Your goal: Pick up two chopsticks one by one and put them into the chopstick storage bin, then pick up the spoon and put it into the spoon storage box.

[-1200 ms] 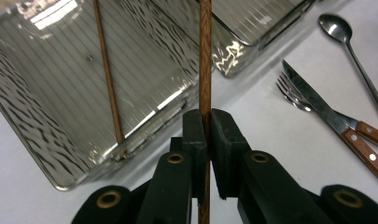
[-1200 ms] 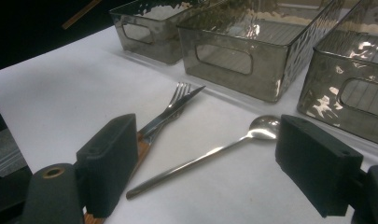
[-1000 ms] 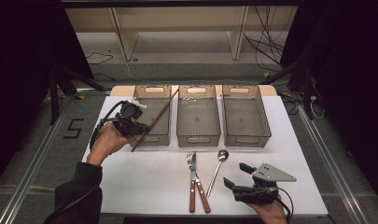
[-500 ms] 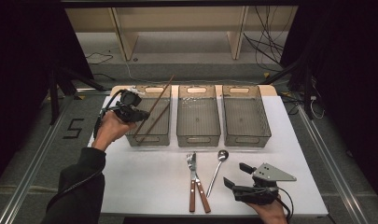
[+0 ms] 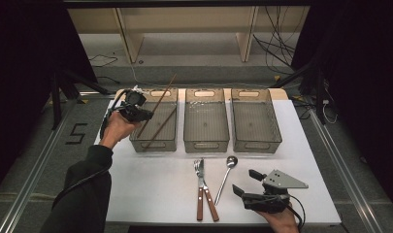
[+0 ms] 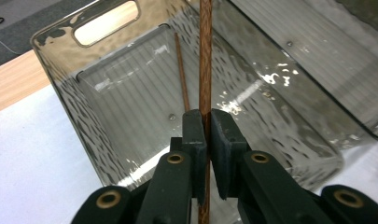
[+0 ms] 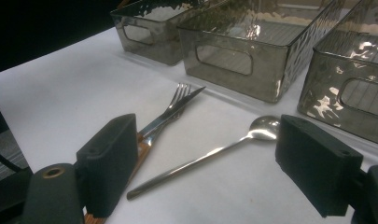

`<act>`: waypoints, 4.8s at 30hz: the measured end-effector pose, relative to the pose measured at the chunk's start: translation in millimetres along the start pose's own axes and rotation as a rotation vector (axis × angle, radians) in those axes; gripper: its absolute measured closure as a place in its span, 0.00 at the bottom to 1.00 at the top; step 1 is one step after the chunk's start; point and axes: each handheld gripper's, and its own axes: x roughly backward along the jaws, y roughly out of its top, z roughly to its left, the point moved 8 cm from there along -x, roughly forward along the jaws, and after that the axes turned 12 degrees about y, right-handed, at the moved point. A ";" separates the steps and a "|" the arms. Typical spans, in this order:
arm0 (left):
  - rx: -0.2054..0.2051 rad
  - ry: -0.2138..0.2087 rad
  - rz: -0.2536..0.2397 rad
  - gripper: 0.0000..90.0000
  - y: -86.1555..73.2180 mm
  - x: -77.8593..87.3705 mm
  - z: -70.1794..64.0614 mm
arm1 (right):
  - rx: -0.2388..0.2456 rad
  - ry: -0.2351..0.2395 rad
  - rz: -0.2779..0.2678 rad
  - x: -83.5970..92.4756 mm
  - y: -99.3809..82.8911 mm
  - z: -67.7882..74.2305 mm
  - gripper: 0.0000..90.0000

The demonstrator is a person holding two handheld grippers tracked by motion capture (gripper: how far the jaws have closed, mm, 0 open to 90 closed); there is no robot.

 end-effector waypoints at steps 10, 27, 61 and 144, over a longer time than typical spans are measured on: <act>0.033 0.013 0.011 0.94 -8.2 -16.5 3.7 | 0.001 0.001 0.000 -0.2 0.0 0.3 0.24; 0.078 0.011 0.091 0.93 -24.7 -35.6 2.2 | 0.000 0.001 -0.001 0.0 0.0 0.4 0.24; 0.205 -0.109 -0.131 0.23 -54.9 46.6 -37.2 | -0.009 0.004 0.014 -2.2 1.0 1.4 0.26; 0.191 -0.233 -0.331 0.18 -156.4 89.3 -97.5 | 0.048 0.093 0.376 -88.7 -13.9 11.6 1.00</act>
